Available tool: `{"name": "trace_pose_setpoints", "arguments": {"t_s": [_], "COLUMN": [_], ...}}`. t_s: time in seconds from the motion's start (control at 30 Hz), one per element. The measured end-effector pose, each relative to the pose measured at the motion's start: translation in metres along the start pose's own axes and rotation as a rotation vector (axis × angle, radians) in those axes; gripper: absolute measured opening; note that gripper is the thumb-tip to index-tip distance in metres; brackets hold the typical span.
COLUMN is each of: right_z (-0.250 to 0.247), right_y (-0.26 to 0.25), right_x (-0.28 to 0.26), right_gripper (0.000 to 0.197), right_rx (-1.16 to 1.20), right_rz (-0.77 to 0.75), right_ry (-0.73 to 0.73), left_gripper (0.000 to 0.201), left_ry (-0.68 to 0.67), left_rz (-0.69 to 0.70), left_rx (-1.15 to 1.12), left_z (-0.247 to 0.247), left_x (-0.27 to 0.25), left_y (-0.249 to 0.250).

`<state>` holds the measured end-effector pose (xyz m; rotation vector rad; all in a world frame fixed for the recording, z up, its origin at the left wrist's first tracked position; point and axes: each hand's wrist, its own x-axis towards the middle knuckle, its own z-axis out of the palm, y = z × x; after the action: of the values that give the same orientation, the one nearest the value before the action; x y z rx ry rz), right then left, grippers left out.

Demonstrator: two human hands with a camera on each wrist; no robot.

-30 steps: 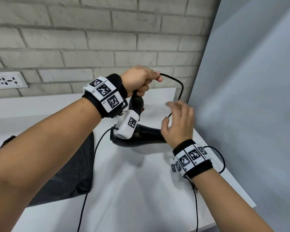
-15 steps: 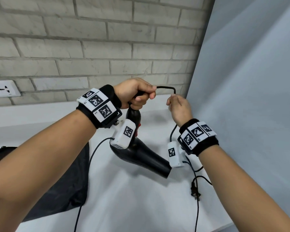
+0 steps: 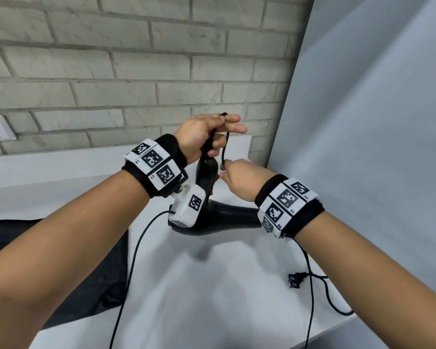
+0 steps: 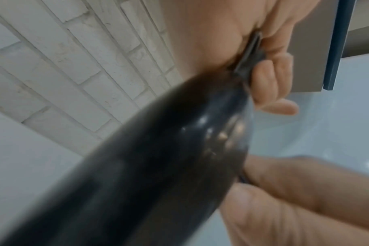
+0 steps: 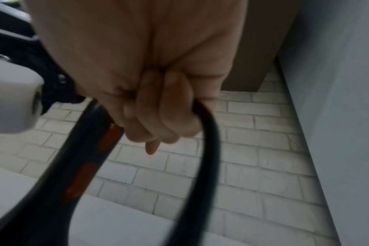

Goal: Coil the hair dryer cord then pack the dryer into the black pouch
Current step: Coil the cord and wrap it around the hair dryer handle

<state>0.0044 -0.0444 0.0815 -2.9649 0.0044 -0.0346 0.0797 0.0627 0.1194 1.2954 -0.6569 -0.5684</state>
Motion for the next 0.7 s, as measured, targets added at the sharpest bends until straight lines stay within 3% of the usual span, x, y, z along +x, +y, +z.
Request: {"name": "trace_pose_setpoints", "arguments": {"t_s": [0.17, 0.37, 0.53, 0.6, 0.7], "right_z": [0.005, 0.038, 0.062, 0.057, 0.044], "right_y": [-0.005, 0.012, 0.017, 0.015, 0.014], "right_x": [-0.015, -0.032, -0.039, -0.039, -0.037], "right_gripper": [0.025, 0.019, 0.015, 0.013, 0.024], "right_rx": [0.054, 0.540, 0.946, 0.861, 0.499], "right_rz": [-0.045, -0.092, 0.095, 0.095, -0.059], "right_ry": [0.076, 0.207, 0.121, 0.177, 0.243], "left_gripper": [0.028, 0.034, 0.036, 0.039, 0.040], "left_ry": [0.096, 0.169, 0.215, 0.223, 0.252], "left_rz": [0.117, 0.173, 0.187, 0.195, 0.225], "left_rx": [-0.056, -0.089, -0.085, -0.026, 0.058], "left_z": [0.000, -0.005, -0.013, -0.013, -0.018], "left_x": [0.000, 0.002, 0.004, 0.003, 0.004], "left_y": [-0.004, -0.003, 0.001, -0.001, -0.006]}}
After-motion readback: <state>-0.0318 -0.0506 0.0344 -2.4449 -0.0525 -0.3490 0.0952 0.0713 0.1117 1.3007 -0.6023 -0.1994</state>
